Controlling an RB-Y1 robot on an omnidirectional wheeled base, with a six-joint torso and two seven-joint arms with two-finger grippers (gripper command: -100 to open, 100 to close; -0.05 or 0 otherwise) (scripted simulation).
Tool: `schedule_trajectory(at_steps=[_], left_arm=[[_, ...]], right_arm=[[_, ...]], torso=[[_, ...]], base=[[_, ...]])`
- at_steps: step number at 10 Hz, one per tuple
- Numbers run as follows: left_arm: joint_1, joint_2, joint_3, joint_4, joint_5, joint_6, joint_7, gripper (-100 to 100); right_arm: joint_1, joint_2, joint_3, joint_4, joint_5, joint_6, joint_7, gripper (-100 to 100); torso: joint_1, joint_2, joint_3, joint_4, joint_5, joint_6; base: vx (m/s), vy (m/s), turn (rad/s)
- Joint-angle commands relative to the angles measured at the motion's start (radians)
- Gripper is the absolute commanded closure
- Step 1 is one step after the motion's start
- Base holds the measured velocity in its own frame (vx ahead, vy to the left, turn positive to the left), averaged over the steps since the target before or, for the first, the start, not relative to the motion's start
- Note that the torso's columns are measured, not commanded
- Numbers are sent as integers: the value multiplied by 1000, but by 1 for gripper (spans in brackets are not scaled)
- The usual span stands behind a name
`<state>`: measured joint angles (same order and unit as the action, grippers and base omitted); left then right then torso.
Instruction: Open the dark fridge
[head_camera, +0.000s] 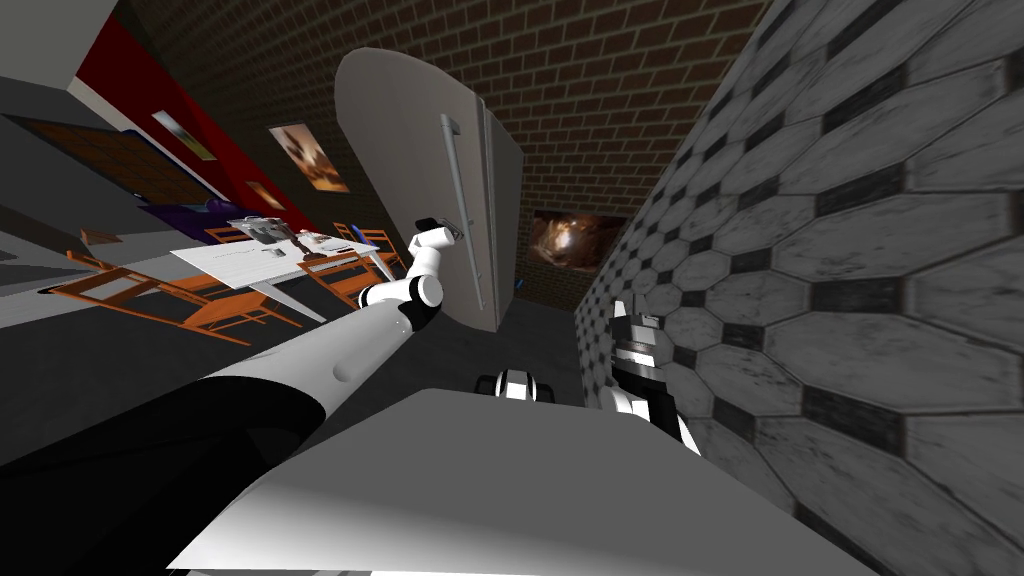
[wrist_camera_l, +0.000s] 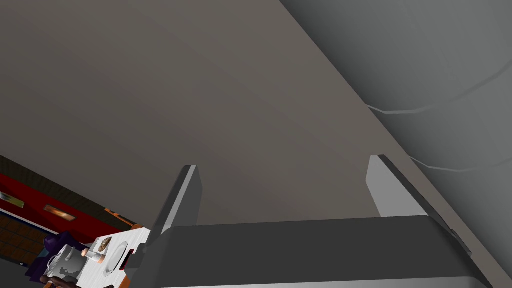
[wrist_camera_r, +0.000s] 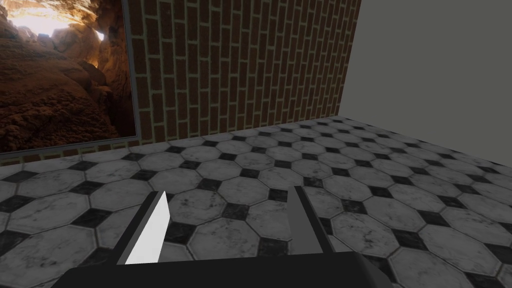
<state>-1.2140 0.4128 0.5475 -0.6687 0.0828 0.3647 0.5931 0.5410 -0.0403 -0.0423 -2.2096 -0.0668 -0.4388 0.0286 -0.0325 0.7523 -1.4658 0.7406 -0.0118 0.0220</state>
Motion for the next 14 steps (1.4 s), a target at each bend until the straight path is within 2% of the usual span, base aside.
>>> schedule_trajectory(at_steps=[1,5,6,8,9,10,12,13,14], left_arm=[[-32,0,0,-3,-2,33,5,-100],[-47,0,-1,-4,-4,49,8,-100],[-29,16,6,-11,-8,52,4,-100],[-5,18,24,-1,6,35,16,-100],[-1,15,21,-17,1,48,14,-100],[-21,20,11,-5,-8,48,6,100],[-20,24,11,-3,-5,45,4,100],[-35,-4,-3,-1,6,56,-2,-100],[-43,-18,-10,0,12,61,-5,-100]], right_arm=[[0,0,0,0,0,0,0,0],[0,0,0,0,0,0,0,0],[0,0,0,0,0,0,0,0],[0,0,0,0,0,0,0,0],[0,0,0,0,0,0,0,0],[0,0,0,0,0,0,0,0],[0,0,0,0,0,0,0,0],[0,0,0,0,0,0,0,0],[0,0,0,0,0,0,0,0]], torso=[[2,2,1,5,-1,-4],[1,8,5,10,-3,-4],[-1,8,5,10,-4,-3],[19,-4,-2,5,4,-15],[32,-12,-8,0,11,-19],[32,-14,-10,-2,12,-21],[23,-9,-7,-1,9,-20],[31,-13,-9,-2,11,-21],[35,-13,-9,-3,12,-18]], base=[[-38,-1,7],[-21,-8,-4],[8,18,56],[109,139,38],[36,72,-9],[-54,-90,-34],[-81,-89,-5],[-81,29,-209],[-140,96,-135]])
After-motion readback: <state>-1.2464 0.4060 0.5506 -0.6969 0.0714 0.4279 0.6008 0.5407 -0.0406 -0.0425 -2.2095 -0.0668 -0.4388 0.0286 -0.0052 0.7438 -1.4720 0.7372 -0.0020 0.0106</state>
